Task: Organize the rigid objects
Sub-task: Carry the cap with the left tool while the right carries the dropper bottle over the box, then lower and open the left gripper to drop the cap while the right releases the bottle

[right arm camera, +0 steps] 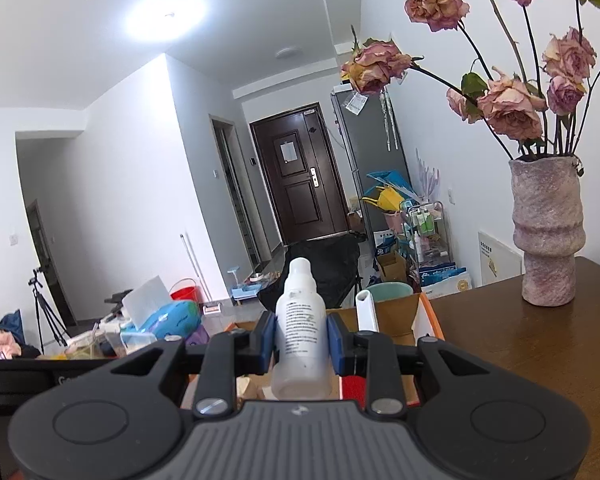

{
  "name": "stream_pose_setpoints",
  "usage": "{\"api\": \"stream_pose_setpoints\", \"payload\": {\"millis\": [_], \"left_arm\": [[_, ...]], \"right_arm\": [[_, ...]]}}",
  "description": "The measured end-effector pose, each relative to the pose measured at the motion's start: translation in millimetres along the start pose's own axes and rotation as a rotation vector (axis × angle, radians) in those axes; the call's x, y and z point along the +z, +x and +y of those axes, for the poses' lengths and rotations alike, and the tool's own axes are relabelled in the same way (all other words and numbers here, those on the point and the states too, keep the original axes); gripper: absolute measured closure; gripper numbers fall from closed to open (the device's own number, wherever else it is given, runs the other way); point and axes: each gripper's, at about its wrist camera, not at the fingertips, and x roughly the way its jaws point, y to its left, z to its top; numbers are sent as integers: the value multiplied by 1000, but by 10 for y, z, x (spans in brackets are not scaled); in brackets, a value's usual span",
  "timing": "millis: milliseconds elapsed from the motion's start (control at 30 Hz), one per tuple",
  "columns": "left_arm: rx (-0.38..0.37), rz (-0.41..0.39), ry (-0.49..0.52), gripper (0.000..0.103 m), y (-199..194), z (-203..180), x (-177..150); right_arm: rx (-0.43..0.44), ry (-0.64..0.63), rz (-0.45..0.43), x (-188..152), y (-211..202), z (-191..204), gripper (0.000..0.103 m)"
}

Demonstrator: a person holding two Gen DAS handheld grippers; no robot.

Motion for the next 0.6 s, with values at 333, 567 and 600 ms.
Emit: {"api": "stream_pose_setpoints", "payload": {"millis": [333, 567, 600], "left_arm": [[56, 10, 0, 62, 419, -60, 230], [99, 7, -17, 62, 730, -46, 366], [107, 10, -18, 62, 788, -47, 378]], "right_arm": [[1, 23, 25, 50, 437, -46, 76], [-3, 32, 63, 63, 876, -100, 76], [-6, 34, 69, 62, 931, -113, 76]]}}
